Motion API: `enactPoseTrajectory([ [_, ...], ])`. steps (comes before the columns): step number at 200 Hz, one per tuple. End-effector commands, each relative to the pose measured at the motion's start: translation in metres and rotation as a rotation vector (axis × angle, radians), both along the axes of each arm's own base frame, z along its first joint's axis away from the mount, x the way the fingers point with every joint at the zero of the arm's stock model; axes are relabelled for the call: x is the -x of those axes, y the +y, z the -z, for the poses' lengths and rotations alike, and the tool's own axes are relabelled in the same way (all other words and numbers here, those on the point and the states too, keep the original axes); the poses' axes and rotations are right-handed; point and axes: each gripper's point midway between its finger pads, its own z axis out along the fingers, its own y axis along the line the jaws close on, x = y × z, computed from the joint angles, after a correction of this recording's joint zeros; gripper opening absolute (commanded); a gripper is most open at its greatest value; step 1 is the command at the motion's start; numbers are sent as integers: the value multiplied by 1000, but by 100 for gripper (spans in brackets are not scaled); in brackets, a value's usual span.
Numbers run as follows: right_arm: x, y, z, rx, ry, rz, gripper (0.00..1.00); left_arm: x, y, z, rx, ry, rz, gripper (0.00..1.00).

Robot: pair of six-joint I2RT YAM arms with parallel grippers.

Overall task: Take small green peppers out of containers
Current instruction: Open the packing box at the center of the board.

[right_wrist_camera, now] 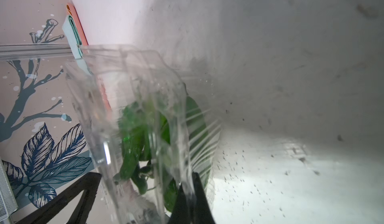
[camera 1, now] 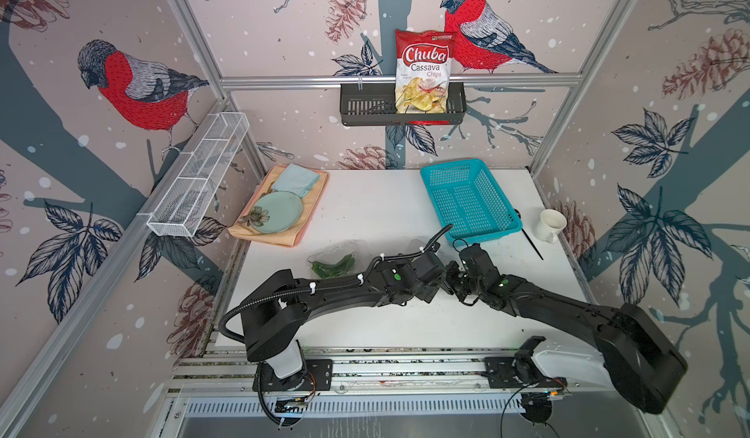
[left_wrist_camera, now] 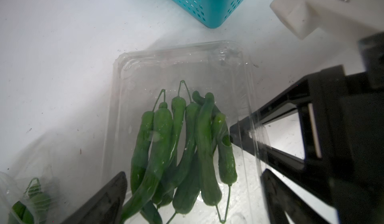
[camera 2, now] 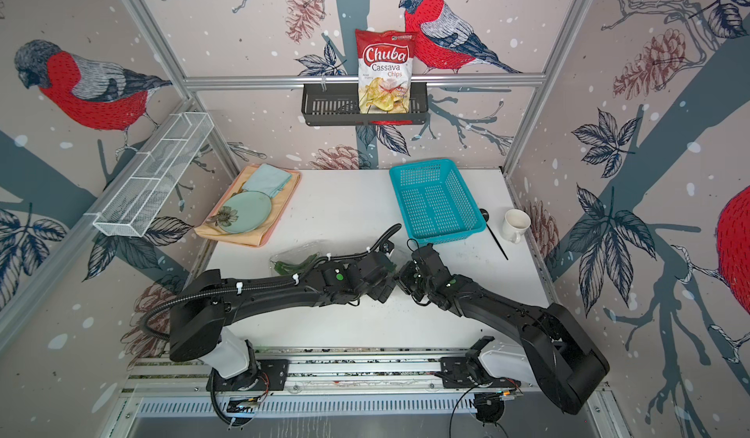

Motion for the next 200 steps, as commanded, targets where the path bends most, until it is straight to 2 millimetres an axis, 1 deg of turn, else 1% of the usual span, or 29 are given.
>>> enactPoseTrajectory([
  [1, -5, 3, -15, -51, -61, 10, 0, -1, 10, 8, -46, 7, -41, 96],
  [17, -2, -2, -15, -53, -64, 32, 0, -5, 19, 6, -83, -22, -70, 96],
  [36, 2, -8, -11, -47, -60, 44, 0, -12, 30, -4, -113, -85, -101, 96],
  [68, 8, -14, -2, -25, -50, 42, 0, -19, 41, -17, -182, -160, -117, 96],
  [100, 12, -18, 5, 7, -46, 31, 0, -23, 49, -34, -196, -221, -128, 95],
  [112, 11, -20, 6, 19, -51, 32, 0, -23, 51, -36, -197, -229, -131, 95],
  [126, 11, -22, 7, 33, -59, 33, 0, -27, 60, -36, -217, -249, -187, 95],
  [144, 9, -24, 7, 43, -78, 35, 0, -28, 62, -38, -242, -260, -190, 96],
  [158, 8, -25, 5, 52, -93, 30, 0, -29, 64, -48, -230, -271, -204, 96],
  [180, 7, -26, 3, 72, -112, 16, 0, -30, 66, -69, -190, -282, -227, 96],
  [200, 8, -29, 5, 89, -114, 13, 0, -34, 77, -91, -174, -287, -273, 96],
])
